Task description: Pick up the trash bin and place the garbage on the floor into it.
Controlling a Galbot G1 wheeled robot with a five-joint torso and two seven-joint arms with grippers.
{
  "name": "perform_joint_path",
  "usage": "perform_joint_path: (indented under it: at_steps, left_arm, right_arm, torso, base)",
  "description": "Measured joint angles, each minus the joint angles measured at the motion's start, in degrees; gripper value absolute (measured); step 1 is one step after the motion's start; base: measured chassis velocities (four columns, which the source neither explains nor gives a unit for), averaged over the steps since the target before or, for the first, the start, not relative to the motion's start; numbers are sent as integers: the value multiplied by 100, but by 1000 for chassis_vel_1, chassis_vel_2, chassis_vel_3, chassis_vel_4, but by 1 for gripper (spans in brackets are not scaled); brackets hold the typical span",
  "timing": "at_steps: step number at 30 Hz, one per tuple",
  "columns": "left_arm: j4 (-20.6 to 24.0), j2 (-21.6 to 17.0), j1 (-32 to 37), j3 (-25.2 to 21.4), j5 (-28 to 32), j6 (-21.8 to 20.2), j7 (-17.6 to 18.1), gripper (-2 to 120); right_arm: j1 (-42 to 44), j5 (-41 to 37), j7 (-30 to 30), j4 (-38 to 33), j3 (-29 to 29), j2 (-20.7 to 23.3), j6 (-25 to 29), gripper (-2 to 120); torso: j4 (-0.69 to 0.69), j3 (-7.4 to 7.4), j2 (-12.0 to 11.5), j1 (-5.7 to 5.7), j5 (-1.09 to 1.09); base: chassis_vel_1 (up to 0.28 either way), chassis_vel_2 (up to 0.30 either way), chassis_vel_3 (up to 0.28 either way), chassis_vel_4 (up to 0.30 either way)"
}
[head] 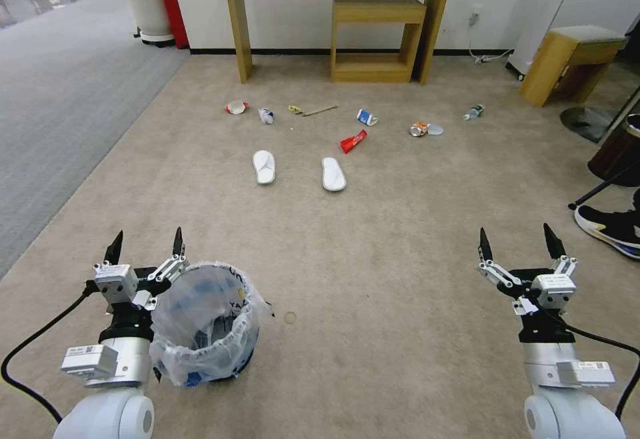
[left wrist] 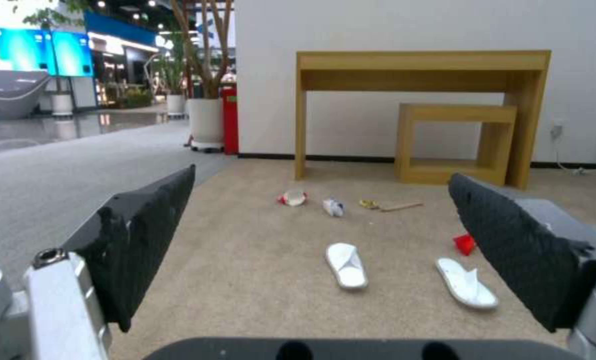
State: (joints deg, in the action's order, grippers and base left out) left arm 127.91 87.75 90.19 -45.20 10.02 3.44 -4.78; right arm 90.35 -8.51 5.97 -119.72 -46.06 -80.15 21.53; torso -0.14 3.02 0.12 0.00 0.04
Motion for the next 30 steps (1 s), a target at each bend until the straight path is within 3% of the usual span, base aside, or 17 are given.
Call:
perform_joint_path:
  at_steps: [12,16,19,21,24,25,27,29,30]
  left_arm:
    - [-24,-44,64,-61,-63,-59,-44,100]
    - [48,-183,105,-118,81,-466,-38,100]
    - [253,-422,119,-161,433,-1169,121,100]
    - [291,-471,124,-170,493,-1287,154,100]
    - [536,-937,192,-271,931,-2101,360,100]
    - [536,-937,192,-271,931,-2101,360,100]
    - [596,-1420,318,-374,1266,-2880,467,100]
    - [595,-1516,345,-395,1349,-3076,489,100]
    - [560,-1754,379,-429,1541,-3493,561,100]
  right_arm:
    - [2,-6,-13,-4,8,-11,51,100]
    - [13,-15,-54,-18,-21,9,64,100]
    - [15,-44,-80,-28,-40,41,91,100]
    - [13,-52,-83,-35,-42,48,94,100]
    - [-7,-130,-94,-74,-48,118,105,100]
    - [-7,-130,-94,-74,-48,118,105,100]
    - [-30,-200,-104,-66,-48,167,164,100]
    - [-35,-218,-108,-54,-46,175,179,100]
    - [-59,-251,-113,6,-31,190,203,100]
  torso:
    - [-1,-1,0,0,1]
    - [0,-1,0,0,0]
    - [0,-1,0,0,0]
    - [-1,-1,0,0,0]
    - [-1,-1,0,0,0]
    - [-1,-1,0,0,0]
    - [0,-1,0,0,0]
    - [0,-1,0,0,0]
    - [0,-1,0,0,-1]
  base:
    - [-26,20,31,-23]
    - [0,0,0,0]
    - [0,0,0,0]
    - [0,0,0,0]
    - [0,0,0,0]
    - [0,0,0,0]
    - [0,0,0,0]
    - [0,0,0,0]
    - [0,0,0,0]
